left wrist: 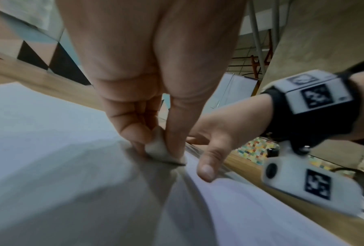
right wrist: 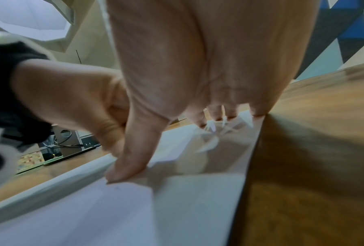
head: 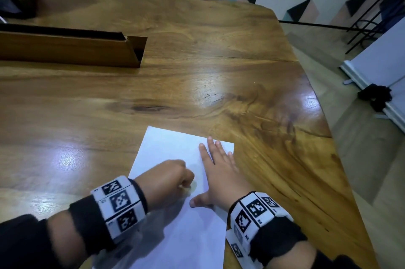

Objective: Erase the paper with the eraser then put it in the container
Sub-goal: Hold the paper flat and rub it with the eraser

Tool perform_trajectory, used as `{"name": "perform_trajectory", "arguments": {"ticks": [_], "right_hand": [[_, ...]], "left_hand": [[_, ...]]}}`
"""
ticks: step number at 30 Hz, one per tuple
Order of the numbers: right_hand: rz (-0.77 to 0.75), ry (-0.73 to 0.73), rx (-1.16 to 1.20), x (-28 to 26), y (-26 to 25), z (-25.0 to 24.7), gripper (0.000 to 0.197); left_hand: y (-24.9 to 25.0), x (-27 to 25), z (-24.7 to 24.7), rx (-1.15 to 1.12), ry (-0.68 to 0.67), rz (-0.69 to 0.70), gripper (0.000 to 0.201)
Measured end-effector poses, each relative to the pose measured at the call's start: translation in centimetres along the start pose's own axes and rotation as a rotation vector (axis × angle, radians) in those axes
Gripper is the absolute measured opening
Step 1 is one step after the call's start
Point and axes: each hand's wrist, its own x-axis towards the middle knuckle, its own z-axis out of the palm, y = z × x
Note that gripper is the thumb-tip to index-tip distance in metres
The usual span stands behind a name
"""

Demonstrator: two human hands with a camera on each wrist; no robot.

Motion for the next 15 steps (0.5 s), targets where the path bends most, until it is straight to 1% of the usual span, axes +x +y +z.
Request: {"name": "perform_trajectory", "arguments": {"ticks": [3,4,5,8,9,11,13,15], "right_hand": [[-0.003,0.0,0.004,0.0,0.0,0.0,0.13],[-0.003,-0.001,0.006,0.0,0.0,0.0,0.13],[-0.003,0.001,0.008,0.0,0.1,0.1,0.131],[0.009,0.004,0.027,0.0,0.2,0.0,0.135],[0.013,0.004,0.032,0.0,0.2,0.0,0.137],[0.017,0.003,0.029,-0.1,0.3,0.0,0.137],[0.019,0.003,0.024,-0.1,0.2,0.0,0.137],[0.02,0.007,0.018,-0.1,0.1,0.0,0.137]], "left_hand": [[-0.5,0.1,-0.7,-0.014,-0.099,-0.001,0.008],[-0.6,0.6,-1.2,-0.02,-0.096,-0.021,0.008],[-0.8,1.2,-1.7,-0.03,-0.057,-0.052,0.009],[-1.4,3.2,-3.4,-0.064,0.175,-0.155,0.008],[-1.4,3.7,-3.8,-0.073,0.23,-0.178,0.008],[-1.1,4.5,-4.0,-0.062,0.282,-0.188,0.01],[-0.6,5.2,-3.8,-0.047,0.287,-0.182,0.013],[-0.2,5.6,-3.4,-0.028,0.276,-0.181,0.012]]}}
